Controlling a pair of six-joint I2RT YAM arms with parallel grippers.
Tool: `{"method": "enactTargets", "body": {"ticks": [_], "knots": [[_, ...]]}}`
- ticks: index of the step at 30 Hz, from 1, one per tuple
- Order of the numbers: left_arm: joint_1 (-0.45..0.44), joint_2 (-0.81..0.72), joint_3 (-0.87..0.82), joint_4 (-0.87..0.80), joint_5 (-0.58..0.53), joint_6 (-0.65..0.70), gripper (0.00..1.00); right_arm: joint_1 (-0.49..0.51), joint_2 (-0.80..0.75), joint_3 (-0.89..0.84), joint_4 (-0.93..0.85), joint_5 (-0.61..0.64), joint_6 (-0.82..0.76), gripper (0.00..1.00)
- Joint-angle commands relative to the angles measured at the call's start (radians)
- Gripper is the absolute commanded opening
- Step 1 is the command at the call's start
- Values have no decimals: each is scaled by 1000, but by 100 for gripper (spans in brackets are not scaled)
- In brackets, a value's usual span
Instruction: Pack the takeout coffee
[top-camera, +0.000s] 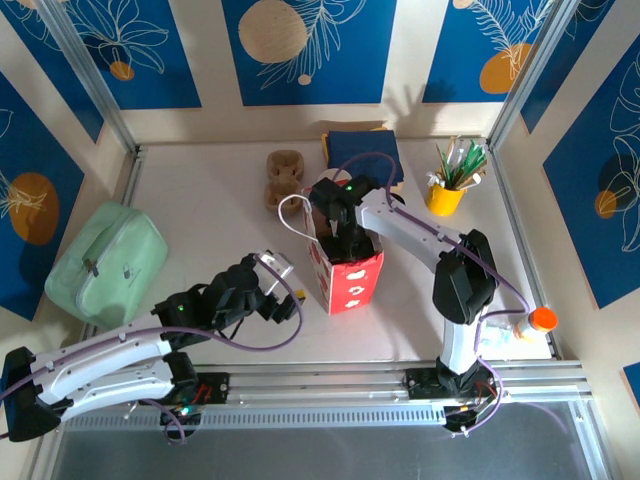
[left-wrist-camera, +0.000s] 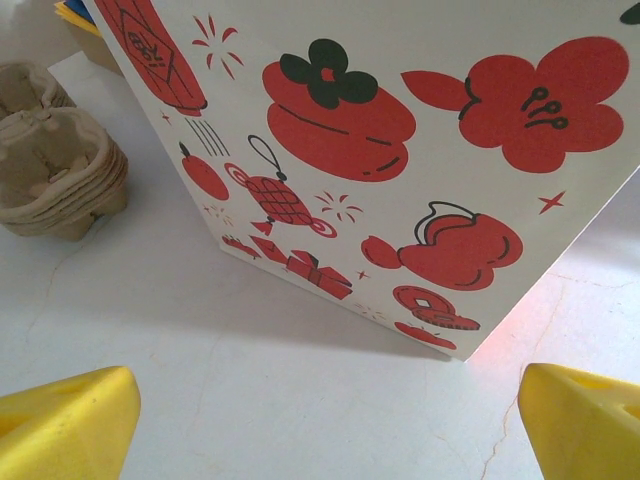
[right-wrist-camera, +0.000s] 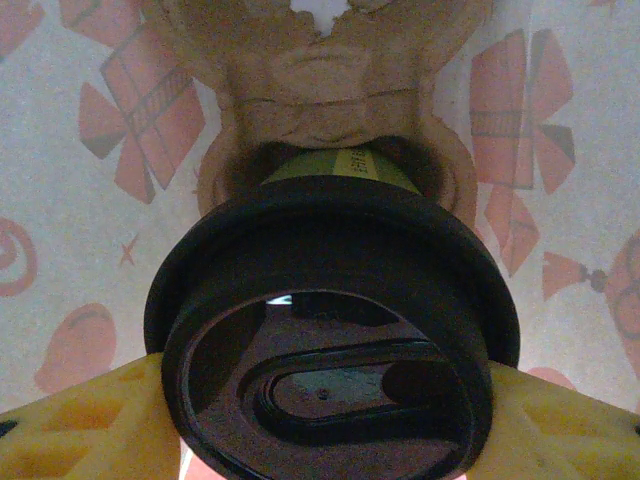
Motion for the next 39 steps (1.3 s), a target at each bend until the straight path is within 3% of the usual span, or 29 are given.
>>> {"method": "enactTargets", "body": {"ticks": [1, 39], "knots": [[-6, -17, 15, -17, -6, -13, 97, -10, 54, 8, -5, -27, -15, 60], [-6, -75, -9, -43, -16, -26, 97, -10, 121, 48, -4, 4, 14, 62]]}}
